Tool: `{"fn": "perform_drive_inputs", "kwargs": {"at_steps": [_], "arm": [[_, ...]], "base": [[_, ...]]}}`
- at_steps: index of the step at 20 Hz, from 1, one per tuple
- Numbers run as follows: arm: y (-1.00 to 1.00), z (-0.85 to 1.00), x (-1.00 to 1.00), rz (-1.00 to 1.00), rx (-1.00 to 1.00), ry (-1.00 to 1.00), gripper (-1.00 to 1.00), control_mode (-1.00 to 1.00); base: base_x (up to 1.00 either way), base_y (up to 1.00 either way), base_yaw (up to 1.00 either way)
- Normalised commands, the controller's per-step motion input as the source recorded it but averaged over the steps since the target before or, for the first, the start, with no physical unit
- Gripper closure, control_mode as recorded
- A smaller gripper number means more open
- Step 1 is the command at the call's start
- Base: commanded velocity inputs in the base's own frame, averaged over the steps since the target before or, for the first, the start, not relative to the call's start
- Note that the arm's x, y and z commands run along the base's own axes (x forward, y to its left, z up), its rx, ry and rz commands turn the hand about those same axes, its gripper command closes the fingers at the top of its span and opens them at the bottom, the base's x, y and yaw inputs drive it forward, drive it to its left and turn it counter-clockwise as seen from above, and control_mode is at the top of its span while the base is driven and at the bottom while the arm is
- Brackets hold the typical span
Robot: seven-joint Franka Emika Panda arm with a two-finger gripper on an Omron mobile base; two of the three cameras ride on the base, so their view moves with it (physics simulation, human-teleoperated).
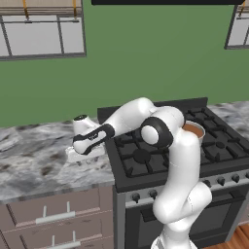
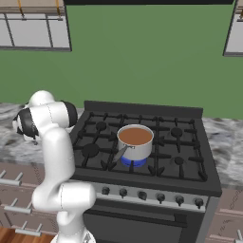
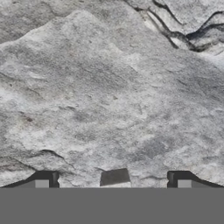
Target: Pick up the sugar cube(s) and place them in the saucepan with hot chocolate.
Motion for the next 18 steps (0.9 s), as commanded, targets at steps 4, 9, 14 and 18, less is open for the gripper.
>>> {"fn": "perform_drive_inputs", "kwargs": {"at_steps": [4,9,14,18], "arm": [[0.0,-0.11,-0.01,-0.04,0.0,0.0,1.0,-1.0],[0.0,-0.09,-0.08,-0.07,0.01,0.0,1.0,-1.0],[0.0,-0.01,0.0,-0.02,0.0,0.0,1.0,-1.0],[0.0,0.0,0.0,-0.01,0.0,0.0,1.0,-1.0]], "base": [[0.0,0.0,0.0],[0.0,0.0,0.0],[0.0,0.0,0.0],[0.0,0.0,0.0]]}}
